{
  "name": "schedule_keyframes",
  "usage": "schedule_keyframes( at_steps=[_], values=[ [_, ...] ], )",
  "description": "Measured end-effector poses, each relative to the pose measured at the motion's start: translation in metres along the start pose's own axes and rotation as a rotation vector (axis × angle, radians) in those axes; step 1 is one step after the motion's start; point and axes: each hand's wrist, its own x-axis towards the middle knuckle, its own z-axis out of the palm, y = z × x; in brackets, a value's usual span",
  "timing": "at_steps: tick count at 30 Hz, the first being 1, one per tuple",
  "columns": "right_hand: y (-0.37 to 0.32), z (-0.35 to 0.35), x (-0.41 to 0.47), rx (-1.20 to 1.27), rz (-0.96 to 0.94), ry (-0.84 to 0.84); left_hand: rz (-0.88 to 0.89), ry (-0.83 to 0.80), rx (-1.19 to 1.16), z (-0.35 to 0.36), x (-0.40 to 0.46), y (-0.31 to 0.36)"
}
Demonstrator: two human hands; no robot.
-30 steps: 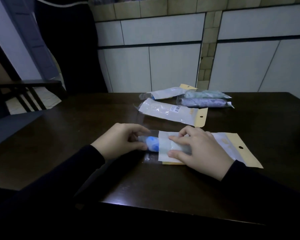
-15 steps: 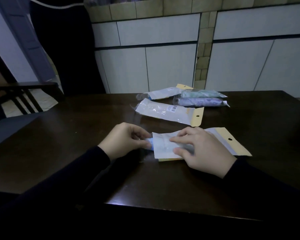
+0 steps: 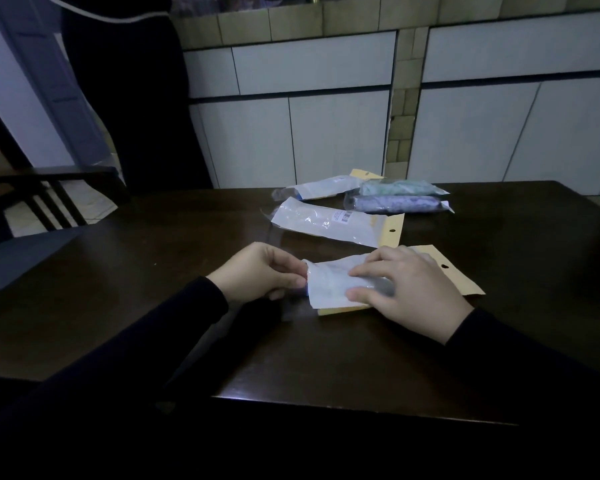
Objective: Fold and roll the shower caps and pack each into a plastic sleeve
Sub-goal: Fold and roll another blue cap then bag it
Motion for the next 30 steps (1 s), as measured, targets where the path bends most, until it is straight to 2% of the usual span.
schedule_keyframes(
  at_steps=[5,10,12,14,16,18,21,23,27,30],
  values=[
    [0.005,-0.002,-0.003,0.017,-0.037,-0.022,-0.036,-0.102,-0.209,-0.005,-0.006,0.002],
    [0.009,-0.003,0.001,0.033,-0.074,-0.088,0.016,-0.199,-0.139,-0.001,-0.004,-0.003],
    [0.011,-0.005,0.001,0.053,-0.095,-0.113,0.063,-0.176,-0.088,-0.006,-0.005,0.0],
    [0.015,-0.009,-0.002,0.07,-0.128,-0.132,0.192,-0.071,0.062,-0.015,-0.005,-0.002],
    [0.02,-0.014,-0.006,0.078,-0.156,-0.137,0.367,0.066,0.353,-0.024,-0.003,-0.01],
    [0.024,-0.018,-0.012,0.111,-0.165,-0.116,0.488,0.061,0.547,-0.025,-0.001,-0.018],
    [0.028,-0.021,-0.023,0.146,-0.221,-0.028,0.602,-0.034,0.574,-0.007,0.002,-0.02],
    [0.025,-0.023,-0.033,0.162,-0.236,-0.008,0.71,-0.041,0.569,0.005,0.001,-0.017],
    [0.02,-0.029,-0.053,0.225,-0.28,-0.087,0.892,-0.031,0.506,0.02,-0.001,-0.017],
    [0.02,-0.034,-0.059,0.227,-0.272,-0.124,0.874,-0.018,0.406,0.03,-0.001,-0.02]
  ],
)
